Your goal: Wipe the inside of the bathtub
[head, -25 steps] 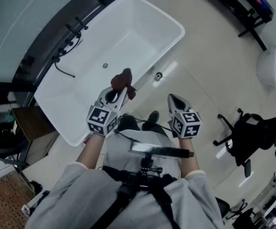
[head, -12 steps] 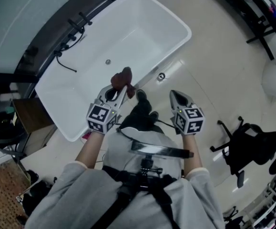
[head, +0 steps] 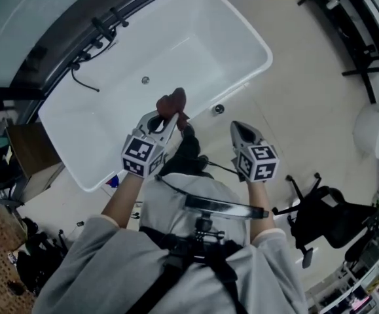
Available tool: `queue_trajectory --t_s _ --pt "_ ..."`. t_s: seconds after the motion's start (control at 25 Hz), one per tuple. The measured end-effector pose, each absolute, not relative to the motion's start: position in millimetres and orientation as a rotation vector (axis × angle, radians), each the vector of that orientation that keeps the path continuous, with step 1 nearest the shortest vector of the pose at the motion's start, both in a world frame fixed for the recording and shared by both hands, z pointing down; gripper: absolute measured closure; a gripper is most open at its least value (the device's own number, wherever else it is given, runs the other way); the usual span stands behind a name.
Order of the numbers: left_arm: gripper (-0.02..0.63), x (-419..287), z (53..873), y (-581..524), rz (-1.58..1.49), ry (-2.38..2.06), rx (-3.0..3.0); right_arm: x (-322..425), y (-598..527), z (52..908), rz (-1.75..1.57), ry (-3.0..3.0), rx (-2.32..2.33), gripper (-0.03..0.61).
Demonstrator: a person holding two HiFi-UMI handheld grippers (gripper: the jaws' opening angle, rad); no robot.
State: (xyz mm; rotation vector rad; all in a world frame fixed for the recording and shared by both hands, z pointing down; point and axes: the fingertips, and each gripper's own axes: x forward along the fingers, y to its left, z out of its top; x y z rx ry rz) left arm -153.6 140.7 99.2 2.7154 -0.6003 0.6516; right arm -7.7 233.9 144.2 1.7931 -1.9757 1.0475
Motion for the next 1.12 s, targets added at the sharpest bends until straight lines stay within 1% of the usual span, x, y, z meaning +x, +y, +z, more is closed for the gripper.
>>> queue_trajectory --t_s 0.28,0.68,0.96,1.12 --pt "0.568 -146.5 113.0 91.3 0.604 -0.625 2.651 -2.8 167.3 149.0 1.004 -1.973 1.682 0.572" --pt "0.568 -147.0 133.5 44.2 0.612 -0.700 2.600 35.6 84.6 161.6 0.875 -1.931 1.642 0.572" --pt "0.568 -142.4 144.9 31.4 0.628 -0.787 2.558 58.6 31.7 174.8 0.812 -1.957 1.566 0.572" --pt "0.568 -131.2 157.7 30.0 0.668 -0.837 2.517 70.9 16.4 193.8 0.765 -1.993 1.425 0.572"
